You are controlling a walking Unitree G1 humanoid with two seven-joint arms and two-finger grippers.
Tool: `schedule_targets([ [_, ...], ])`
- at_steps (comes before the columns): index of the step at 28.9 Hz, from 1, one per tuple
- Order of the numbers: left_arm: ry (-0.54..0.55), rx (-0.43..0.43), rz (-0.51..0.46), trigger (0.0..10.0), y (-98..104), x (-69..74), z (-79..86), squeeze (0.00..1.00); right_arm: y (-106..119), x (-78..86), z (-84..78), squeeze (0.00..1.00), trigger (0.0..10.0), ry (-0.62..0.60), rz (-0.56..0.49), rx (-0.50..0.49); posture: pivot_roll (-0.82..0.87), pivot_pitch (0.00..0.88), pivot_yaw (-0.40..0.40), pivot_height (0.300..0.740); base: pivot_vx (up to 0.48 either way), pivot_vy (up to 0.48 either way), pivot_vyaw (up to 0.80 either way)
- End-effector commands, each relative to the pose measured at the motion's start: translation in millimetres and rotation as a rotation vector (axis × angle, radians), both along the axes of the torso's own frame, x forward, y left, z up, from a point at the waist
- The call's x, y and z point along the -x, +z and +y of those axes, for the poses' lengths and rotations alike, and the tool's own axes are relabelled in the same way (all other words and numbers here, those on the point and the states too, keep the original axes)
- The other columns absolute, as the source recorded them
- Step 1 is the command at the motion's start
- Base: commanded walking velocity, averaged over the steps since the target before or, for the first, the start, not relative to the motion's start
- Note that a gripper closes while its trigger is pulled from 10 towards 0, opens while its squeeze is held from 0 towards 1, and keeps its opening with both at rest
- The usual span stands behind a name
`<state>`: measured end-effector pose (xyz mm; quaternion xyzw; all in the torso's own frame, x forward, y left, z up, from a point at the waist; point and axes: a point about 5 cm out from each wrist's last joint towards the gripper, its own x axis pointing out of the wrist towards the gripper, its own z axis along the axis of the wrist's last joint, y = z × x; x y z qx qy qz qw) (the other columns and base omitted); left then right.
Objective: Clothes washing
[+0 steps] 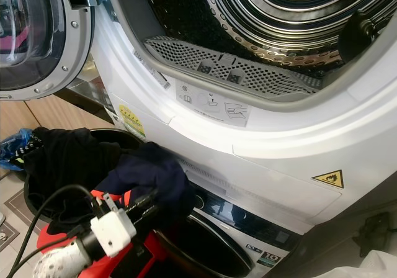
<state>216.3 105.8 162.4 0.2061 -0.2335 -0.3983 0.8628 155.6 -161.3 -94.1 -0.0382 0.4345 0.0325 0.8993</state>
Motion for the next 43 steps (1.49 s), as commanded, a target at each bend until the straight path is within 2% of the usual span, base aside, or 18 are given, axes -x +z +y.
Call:
schedule_targets([
  [1,-0.140,-0.014,0.115,10.0,3,6.3,-11.4,0.00,-2,4.0,1.8,0.00,10.0,0.015,0.014,-0.001,0.10,0.104,-0.037,0.740,0.000,0.000,0.00],
  [2,-0.215,-0.090,0.225,10.0,-3,8.0,-13.6,0.00,-2,3.5,1.6,0.00,10.0,0.023,0.015,0.000,0.10,0.106,-0.039,0.740,0.000,0.000,0.00],
  [4,-0.282,-0.107,0.373,10.0,-6,9.0,-10.2,0.00,-1,2.2,1.3,0.00,10.0,0.024,0.012,0.000,0.11,0.103,-0.040,0.740,0.000,0.000,0.00],
  [5,-0.333,-0.143,0.392,10.0,-4,10.6,-5.5,0.00,-1,0.8,0.8,0.00,10.0,0.024,0.009,0.002,0.11,0.103,-0.040,0.740,0.000,0.000,0.00],
  [8,-0.401,-0.128,0.428,10.0,5,12.1,3.4,0.00,0,-1.0,-0.4,0.00,10.0,0.022,0.005,0.004,0.11,0.110,-0.035,0.740,0.000,0.000,0.00],
  [12,-0.388,-0.082,0.380,10.0,15,9.2,2.0,0.00,0,-0.8,-0.7,0.00,10.0,0.022,0.004,0.004,0.11,0.117,-0.038,0.740,0.000,0.000,0.00],
  [15,-0.338,-0.056,0.290,10.0,27,6.3,0.4,0.00,-1,0.9,0.8,0.00,10.0,0.025,0.008,0.003,0.12,0.125,-0.042,0.740,0.000,0.000,0.00],
  [20,-0.343,-0.129,0.209,10.0,35,8.8,-1.0,0.00,-1,2.4,1.6,0.00,10.0,0.028,0.012,0.001,0.12,0.128,-0.047,0.740,0.000,0.000,0.00],
  [21,-0.323,-0.146,0.151,10.0,41,6.5,-1.0,0.00,-1,2.3,1.6,0.00,10.0,0.029,0.012,0.002,0.12,0.128,-0.047,0.740,0.000,0.000,0.00],
  [24,-0.206,-0.093,-0.019,10.0,63,-4.3,2.7,0.00,-1,1.4,0.9,0.00,10.0,0.030,0.010,0.004,0.13,0.128,-0.047,0.740,0.000,0.000,0.00],
  [25,-0.206,-0.093,-0.019,10.0,63,-4.3,2.7,0.00,-1,1.4,0.9,0.00,10.0,0.030,0.010,0.004,0.13,0.128,-0.047,0.740,0.000,0.000,0.00],
  [28,-0.164,-0.099,-0.151,10.0,73,-5.5,0.8,0.00,0,-1.0,0.5,0.00,10.0,0.031,0.004,0.009,0.13,0.127,-0.051,0.740,0.000,0.000,0.00],
  [30,-0.176,-0.115,-0.168,10.0,74,-4.7,-1.1,0.00,1,-1.8,0.2,0.00,10.0,0.030,0.002,0.012,0.13,0.125,-0.052,0.740,0.000,0.000,0.00],
  [33,-0.292,-0.222,-0.172,10.0,68,4.6,-9.1,0.00,1,-3.2,-0.7,0.00,10.0,0.026,0.000,0.018,0.13,0.124,-0.053,0.740,0.000,0.000,0.00],
  [35,-0.290,-0.239,-0.197,10.0,69,4.4,-9.9,0.00,1,-3.3,-0.8,0.00,10.0,0.025,-0.001,0.019,0.14,0.124,-0.054,0.740,0.000,0.000,0.00],
  [39,-0.163,-0.211,-0.344,10.0,96,-15.0,-3.6,0.00,1,-3.3,-1.0,0.00,10.0,0.024,-0.003,0.022,0.14,0.123,-0.055,0.740,0.000,0.000,0.00],
  [41,-0.128,-0.213,-0.376,10.0,102,-19.7,-1.5,0.00,1,-3.2,-1.1,0.00,10.0,0.024,-0.002,0.022,0.14,0.123,-0.055,0.740,0.000,0.000,0.00],
  [43,-0.036,-0.204,-0.435,10.0,117,-35.1,7.2,0.00,1,-2.7,-0.8,0.00,10.0,0.022,-0.001,0.022,0.14,0.121,-0.056,0.740,0.000,0.000,0.00],
])
